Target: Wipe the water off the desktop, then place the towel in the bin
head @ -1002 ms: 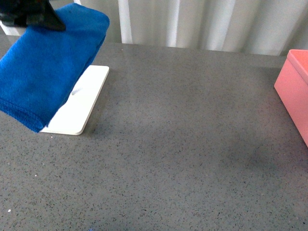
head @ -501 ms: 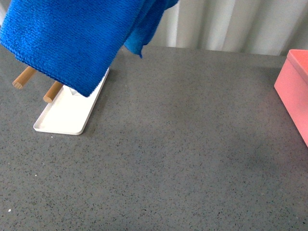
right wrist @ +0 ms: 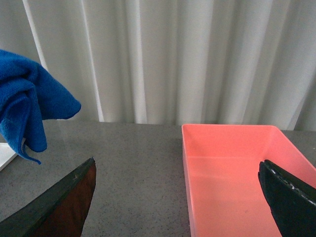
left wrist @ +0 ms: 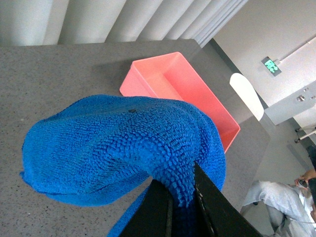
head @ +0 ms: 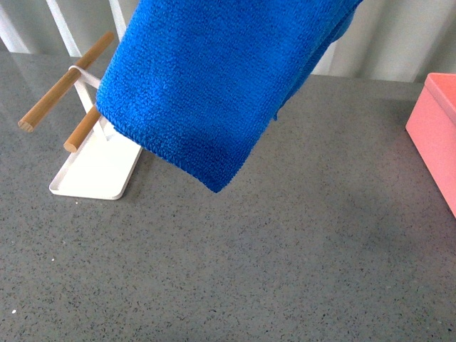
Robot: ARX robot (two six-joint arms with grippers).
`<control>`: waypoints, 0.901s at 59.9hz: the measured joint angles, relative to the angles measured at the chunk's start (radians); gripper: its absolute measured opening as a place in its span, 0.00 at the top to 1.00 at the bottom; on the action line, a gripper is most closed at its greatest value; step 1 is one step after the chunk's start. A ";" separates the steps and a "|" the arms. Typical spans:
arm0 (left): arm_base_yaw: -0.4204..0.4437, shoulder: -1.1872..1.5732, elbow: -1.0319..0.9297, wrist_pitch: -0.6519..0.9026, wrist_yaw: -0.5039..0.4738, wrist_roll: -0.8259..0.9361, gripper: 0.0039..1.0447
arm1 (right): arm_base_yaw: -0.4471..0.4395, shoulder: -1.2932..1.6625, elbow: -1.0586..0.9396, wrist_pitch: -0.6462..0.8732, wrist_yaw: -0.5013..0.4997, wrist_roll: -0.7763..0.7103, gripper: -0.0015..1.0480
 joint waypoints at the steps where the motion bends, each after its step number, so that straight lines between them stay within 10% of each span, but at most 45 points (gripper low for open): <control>1: 0.000 0.002 0.001 0.000 -0.005 0.000 0.96 | 0.000 0.000 0.000 0.000 0.000 0.000 0.07; 33: -0.008 0.011 0.009 0.014 -0.030 0.001 0.96 | -0.002 0.014 0.006 -0.023 -0.007 0.014 0.07; 39: -0.008 0.012 0.009 0.014 -0.030 0.001 0.96 | -0.043 0.288 0.123 -0.142 -0.121 0.099 0.07; 54: -0.008 0.013 0.010 0.014 -0.030 0.001 0.96 | -0.043 1.013 0.412 0.138 -0.471 0.122 0.07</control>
